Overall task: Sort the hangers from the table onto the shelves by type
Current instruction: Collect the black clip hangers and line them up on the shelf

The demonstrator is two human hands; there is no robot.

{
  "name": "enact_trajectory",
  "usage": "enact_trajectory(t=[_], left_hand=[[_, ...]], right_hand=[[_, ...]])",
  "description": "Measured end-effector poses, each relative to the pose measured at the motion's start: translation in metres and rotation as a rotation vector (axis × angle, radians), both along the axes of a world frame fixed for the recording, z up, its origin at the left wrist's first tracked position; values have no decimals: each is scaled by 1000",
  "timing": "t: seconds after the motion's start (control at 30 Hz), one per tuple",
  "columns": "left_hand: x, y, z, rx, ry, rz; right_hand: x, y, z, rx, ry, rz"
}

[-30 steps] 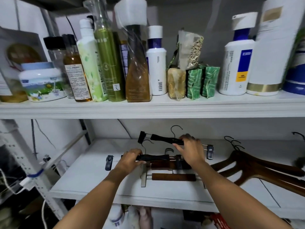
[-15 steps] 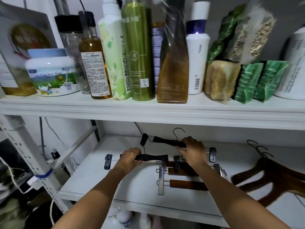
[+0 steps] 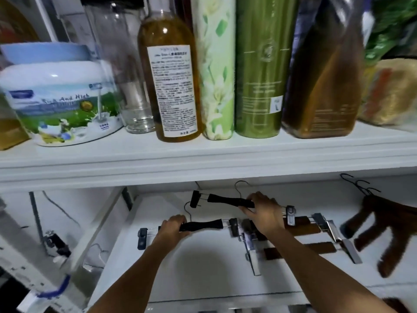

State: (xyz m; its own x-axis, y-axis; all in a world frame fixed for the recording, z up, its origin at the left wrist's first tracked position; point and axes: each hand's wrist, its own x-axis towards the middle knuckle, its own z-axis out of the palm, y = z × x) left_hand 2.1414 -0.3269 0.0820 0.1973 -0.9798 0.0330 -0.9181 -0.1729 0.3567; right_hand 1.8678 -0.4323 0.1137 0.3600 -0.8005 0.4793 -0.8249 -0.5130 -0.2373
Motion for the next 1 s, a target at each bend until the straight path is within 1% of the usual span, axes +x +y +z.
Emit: enact_trajectory(t=[0.13, 0.27, 0.33, 0.47, 0.53, 0.63, 0.73, 0.83, 0.9, 1.0], left_hand=[[21, -5, -14, 9, 31, -43], [34, -13, -28, 22, 31, -63], [38, -18, -34, 39, -23, -78], [44, -26, -47, 107, -223, -39], [48, -26, -53, 109, -236, -14], [60, -18, -54, 66, -206, -3], [81, -2, -47, -29, -119, 14], [107, 14, -35, -165, -21, 89], [123, 21, -25, -260, 44, 143], [128, 22, -9, -335, 128, 202]], right_hand=[[15, 8, -6, -19, 21, -28], [28, 12, -16, 37, 17, -23], [34, 15, -19, 65, 14, -3], [44, 21, -23, 132, 30, 46], [47, 24, -24, 136, 30, 60], [52, 27, -25, 121, 36, 83], [60, 31, -26, 104, 46, 125], [73, 34, -28, 146, 107, 179], [87, 38, -30, 179, 107, 212], [110, 47, -36, 209, 168, 243]])
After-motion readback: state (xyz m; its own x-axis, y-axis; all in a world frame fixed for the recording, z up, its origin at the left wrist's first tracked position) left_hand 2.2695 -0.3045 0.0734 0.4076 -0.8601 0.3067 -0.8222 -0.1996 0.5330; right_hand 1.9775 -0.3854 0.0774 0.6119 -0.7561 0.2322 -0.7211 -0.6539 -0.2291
